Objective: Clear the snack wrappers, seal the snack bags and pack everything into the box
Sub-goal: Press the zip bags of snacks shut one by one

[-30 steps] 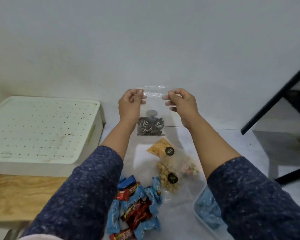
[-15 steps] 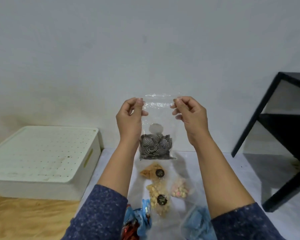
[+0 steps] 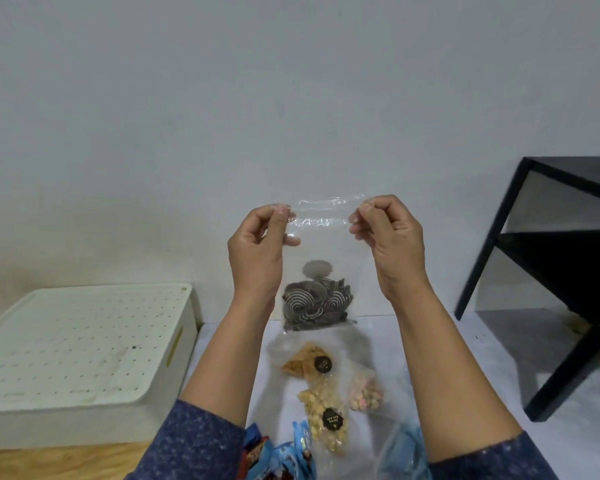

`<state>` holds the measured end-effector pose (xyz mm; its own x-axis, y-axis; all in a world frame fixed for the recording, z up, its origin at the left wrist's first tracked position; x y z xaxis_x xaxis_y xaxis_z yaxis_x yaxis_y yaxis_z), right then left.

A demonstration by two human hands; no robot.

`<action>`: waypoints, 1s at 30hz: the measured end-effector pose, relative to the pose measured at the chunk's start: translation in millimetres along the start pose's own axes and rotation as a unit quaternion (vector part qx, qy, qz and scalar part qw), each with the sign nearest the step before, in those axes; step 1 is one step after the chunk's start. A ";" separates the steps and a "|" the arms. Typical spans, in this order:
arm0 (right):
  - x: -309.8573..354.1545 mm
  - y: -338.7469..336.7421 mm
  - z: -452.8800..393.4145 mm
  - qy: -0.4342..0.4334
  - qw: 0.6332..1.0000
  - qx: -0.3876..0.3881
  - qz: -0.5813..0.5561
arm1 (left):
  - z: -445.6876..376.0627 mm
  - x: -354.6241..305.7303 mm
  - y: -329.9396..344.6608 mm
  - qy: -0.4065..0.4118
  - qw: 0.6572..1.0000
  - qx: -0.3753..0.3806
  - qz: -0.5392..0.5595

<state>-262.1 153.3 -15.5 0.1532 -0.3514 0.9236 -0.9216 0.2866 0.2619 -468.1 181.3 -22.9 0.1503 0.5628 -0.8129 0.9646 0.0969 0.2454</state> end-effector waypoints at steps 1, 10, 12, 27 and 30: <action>-0.8 2.0 0.0 0.003 1.000 0.004 -0.003 | -0.7 -1.1 -1.8 0.004 1.000 -0.009 -0.001; 0.5 24.9 5.0 -0.019 0.999 0.032 0.007 | -5.8 -7.1 -5.1 0.013 1.000 0.014 0.013; -0.6 24.3 5.7 -0.015 0.999 0.028 0.000 | -5.8 -6.7 -4.7 0.011 0.999 0.031 0.013; -9.4 43.8 16.1 0.018 0.995 0.089 -0.029 | -1.8 -15.8 -4.3 0.038 0.997 0.067 -0.017; -5.3 42.5 16.1 0.002 0.997 0.072 -0.014 | -0.4 -15.4 -4.5 0.032 0.997 0.063 -0.009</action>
<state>-307.9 153.0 -13.8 0.1800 -0.3540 0.9178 -0.9586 0.1462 0.2444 -474.9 172.6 -11.3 0.1221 0.6133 -0.7804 0.9872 0.0061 0.1593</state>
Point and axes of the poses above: each hand's wrist, its own z-axis away from the middle knuckle, its own y-axis out of the palm, x = y × z, the point moved 10 cm from there along -z, towards the middle knuckle, and after that the axes turned 10 degrees about y, right-handed, at the moved point
